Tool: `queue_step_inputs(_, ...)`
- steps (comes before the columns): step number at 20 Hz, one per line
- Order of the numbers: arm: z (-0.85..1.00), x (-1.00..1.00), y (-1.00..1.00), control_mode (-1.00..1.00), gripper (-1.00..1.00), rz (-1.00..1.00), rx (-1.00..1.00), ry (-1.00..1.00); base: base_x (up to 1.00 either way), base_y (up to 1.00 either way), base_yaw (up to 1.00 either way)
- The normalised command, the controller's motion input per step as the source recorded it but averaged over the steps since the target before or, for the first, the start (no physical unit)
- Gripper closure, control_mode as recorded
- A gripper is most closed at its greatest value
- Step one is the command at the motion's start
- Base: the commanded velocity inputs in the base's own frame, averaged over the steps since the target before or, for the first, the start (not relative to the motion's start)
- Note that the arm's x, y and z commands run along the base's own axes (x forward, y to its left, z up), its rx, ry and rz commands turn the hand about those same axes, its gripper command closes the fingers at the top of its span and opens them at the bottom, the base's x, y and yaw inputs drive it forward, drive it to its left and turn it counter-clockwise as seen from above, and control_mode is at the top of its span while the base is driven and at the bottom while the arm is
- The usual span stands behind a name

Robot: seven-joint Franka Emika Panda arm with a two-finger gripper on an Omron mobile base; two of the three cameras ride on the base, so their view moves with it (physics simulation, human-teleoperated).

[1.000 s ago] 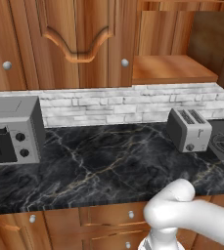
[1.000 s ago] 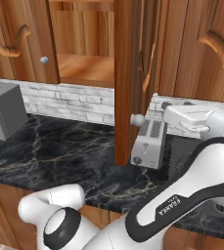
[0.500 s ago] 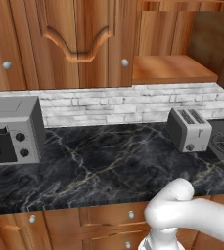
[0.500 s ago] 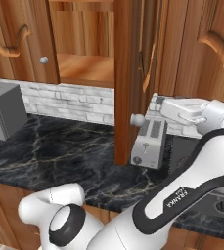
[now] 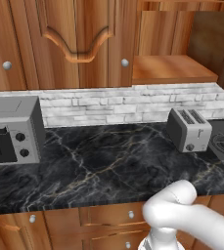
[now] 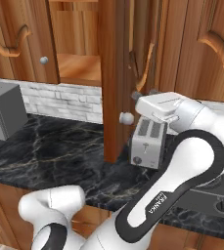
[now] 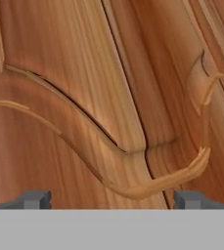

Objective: Open the cabinet. Pick the bar soap and place it next to the sink. Then close the cabinet.

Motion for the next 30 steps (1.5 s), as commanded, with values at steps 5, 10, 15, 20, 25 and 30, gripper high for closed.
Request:
queue_step_inputs(5,0.02,0.00,0.94,-1.00,-1.00,0.04,0.03,-0.05,0.00,0.00,0.00)
queue_step_inputs(10,0.20,0.00,0.91,-1.00,-1.00,0.01,0.00,-0.01,0.00,0.00,0.00)
queue_step_inputs(15,0.52,0.00,0.78,-1.00,-1.00,0.00,0.00,-0.01,0.00,0.00,0.00)
queue_step_inputs(20,0.40,0.12,0.79,-1.00,-1.00,-0.02,-0.02,0.00,0.00,0.00,0.00)
queue_step_inputs(25,0.06,0.36,0.69,-1.00,-1.00,-0.11,-0.08,0.00,0.00,0.00,0.00)
queue_step_inputs(30,0.00,0.54,0.33,-1.00,-1.00,-0.21,-0.06,0.01,0.00,0.00,0.00)
